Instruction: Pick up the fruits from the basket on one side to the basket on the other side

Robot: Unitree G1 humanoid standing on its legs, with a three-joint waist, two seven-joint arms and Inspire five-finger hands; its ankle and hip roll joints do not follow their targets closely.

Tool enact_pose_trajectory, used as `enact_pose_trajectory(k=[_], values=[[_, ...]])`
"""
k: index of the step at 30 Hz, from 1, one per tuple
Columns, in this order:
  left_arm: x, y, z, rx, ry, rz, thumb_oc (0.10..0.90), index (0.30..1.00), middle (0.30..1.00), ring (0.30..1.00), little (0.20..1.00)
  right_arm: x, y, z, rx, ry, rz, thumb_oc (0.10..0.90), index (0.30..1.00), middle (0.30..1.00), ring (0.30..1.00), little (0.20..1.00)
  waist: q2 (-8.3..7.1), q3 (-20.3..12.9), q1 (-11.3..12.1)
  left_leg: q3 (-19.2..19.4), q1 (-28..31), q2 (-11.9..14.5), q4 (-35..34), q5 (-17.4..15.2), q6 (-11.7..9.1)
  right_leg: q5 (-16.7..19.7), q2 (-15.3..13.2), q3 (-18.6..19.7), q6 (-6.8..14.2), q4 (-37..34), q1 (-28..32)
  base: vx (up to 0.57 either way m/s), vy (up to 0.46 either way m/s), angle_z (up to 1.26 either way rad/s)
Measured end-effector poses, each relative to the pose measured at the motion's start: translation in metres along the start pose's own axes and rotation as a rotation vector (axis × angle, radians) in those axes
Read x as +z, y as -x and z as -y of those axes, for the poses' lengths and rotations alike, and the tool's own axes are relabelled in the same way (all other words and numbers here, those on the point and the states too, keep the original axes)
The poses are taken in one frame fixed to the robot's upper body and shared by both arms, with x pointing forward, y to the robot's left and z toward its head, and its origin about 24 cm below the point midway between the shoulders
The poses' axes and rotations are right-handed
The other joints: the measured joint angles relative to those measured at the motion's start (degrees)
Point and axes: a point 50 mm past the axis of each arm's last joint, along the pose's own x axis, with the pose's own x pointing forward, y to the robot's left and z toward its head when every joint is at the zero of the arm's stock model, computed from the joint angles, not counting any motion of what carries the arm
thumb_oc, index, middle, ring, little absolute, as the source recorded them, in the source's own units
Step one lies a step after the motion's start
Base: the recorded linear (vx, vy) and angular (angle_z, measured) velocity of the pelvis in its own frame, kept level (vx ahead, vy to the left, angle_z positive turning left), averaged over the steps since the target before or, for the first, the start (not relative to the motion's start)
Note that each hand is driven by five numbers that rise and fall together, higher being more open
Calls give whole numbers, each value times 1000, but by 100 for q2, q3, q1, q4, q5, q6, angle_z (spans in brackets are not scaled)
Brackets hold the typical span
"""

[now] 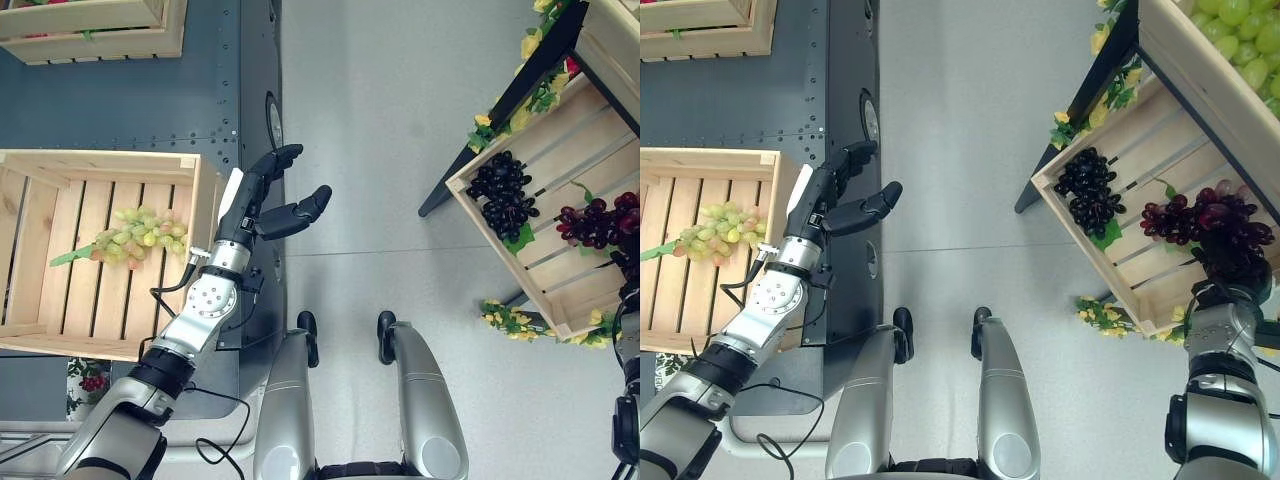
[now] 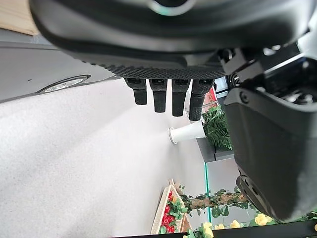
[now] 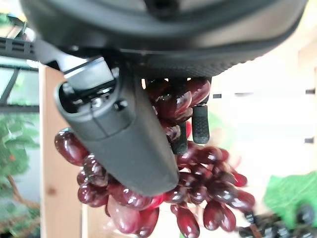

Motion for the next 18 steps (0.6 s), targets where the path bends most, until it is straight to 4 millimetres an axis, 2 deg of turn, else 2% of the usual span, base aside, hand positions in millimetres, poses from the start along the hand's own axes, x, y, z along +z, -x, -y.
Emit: enact_pose_trajectory(k=[1,9,18], values=[[0,0,-2,-3,-7,0,800,900,900,900,900,-2,0,-1,8,33,-9,800,900,900,900,900,-3,1,-2,-17,-22,0,16,-3,7,-1,2,-15,1,0,-4,-19,-48,3],[2,0,-4,-35,-24,3,800,900,900,900,900,-10,-1,-11,77,177,-126,800,900,900,900,900,-62,18,13,-78,-98,8,58,-4,15,2,3,-79,-1,0,-27,-24,-50,3],[7,-5,-3,-69,-27,23,800,900,900,900,900,-13,-1,-17,102,209,-163,800,900,900,900,900,-159,15,150,-91,-106,28,105,-12,25,14,16,-101,13,-19,8,-4,-9,0]])
